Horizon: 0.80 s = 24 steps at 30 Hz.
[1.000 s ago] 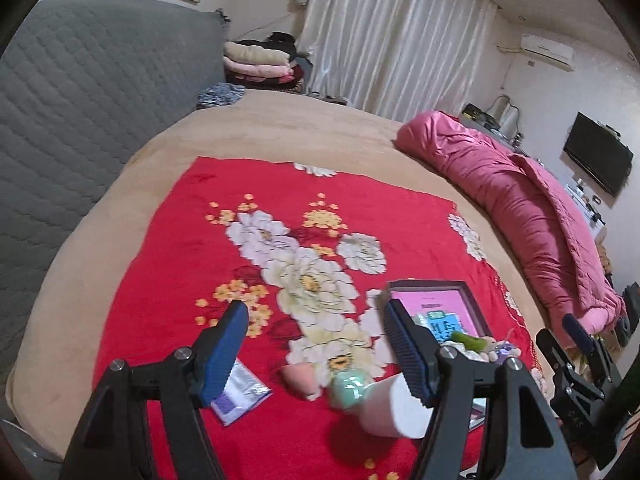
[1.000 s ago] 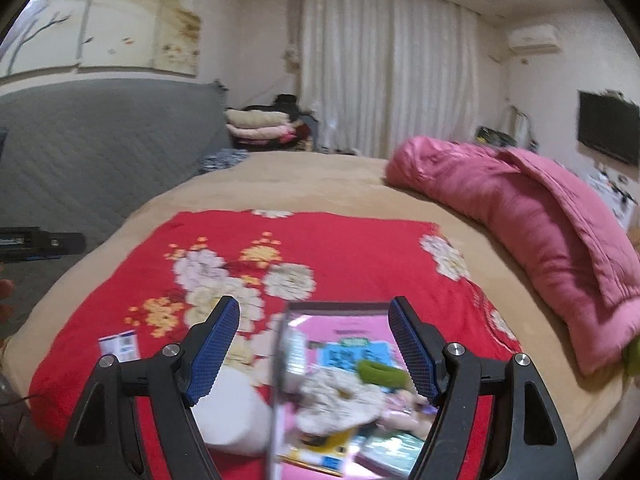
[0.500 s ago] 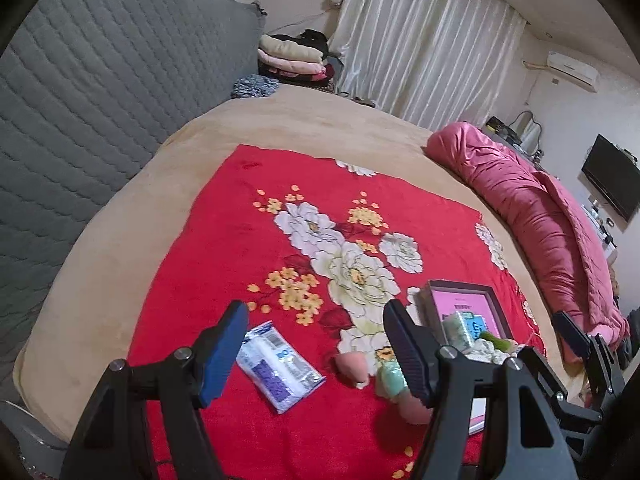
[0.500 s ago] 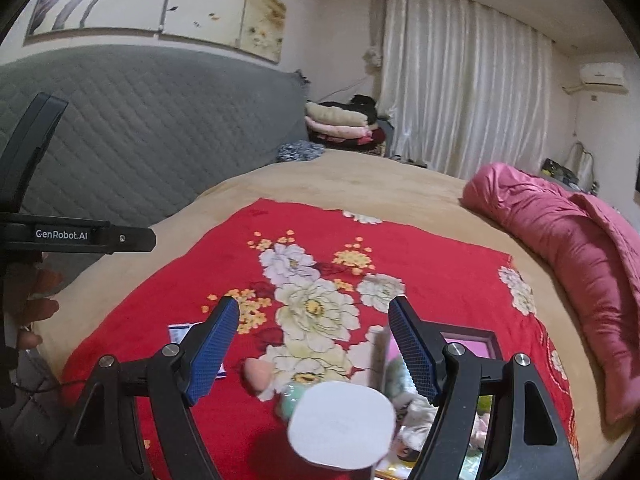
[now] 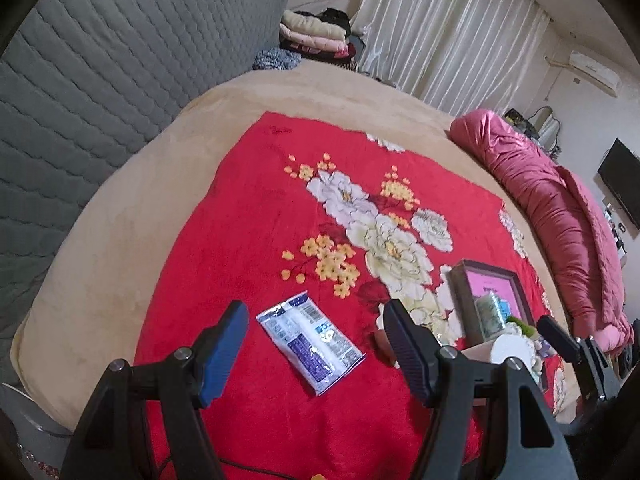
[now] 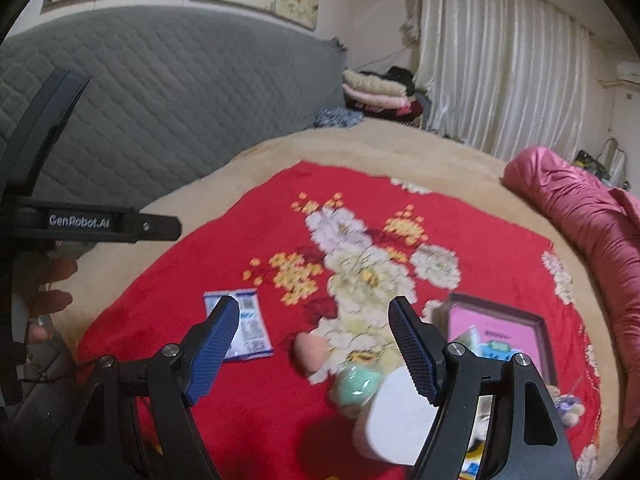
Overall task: Organize soft objects
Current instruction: 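Move both open tools away from the tray toward the wipes packet and pink sponge, then grasp the wipes packet with the left tool while the right tool grasps the pink sponge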
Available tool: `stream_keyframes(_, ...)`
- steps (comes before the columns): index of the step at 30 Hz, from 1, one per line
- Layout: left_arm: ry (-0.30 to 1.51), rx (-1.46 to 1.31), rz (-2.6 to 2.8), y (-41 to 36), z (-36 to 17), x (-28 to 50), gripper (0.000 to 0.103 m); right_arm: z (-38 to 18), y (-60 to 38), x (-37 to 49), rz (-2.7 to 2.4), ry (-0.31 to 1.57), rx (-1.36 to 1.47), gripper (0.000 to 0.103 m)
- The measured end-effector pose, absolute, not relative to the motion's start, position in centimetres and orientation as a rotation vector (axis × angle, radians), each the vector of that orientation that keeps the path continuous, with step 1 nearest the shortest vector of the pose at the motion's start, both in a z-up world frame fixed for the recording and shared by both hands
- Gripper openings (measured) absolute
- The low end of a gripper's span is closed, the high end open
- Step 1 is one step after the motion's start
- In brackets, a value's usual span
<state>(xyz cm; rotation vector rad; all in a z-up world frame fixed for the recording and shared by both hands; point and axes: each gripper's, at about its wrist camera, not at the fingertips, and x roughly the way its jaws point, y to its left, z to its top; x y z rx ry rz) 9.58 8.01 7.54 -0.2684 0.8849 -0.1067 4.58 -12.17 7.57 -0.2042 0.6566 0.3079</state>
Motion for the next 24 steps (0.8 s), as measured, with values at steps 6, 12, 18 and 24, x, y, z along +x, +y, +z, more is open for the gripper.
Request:
stream_keyframes(6,0.933,-0.259,-0.117,7.6,5.6,10.3,0.070,4.6,-10.8,5.2,0.339,0.729,-0.201,0.078)
stream_keyframes(12,0.985,-0.273,-0.109,7.7,3.5,10.8,0.070,2.5,-9.9,5.6,0.344,0.776,-0.220,0.078)
stream_keyframes(18,1.014,-0.284,-0.097,7.9,2.1,10.9,0.070,1.0,-9.4,6.0,0.348,0.820,-0.227,0.078)
stream_keyframes(24,1.048,-0.299,-0.087,8.2,0.5,11.3,0.070,-0.4,-9.4,7.1,0.340,0.860,-0.212,0.078)
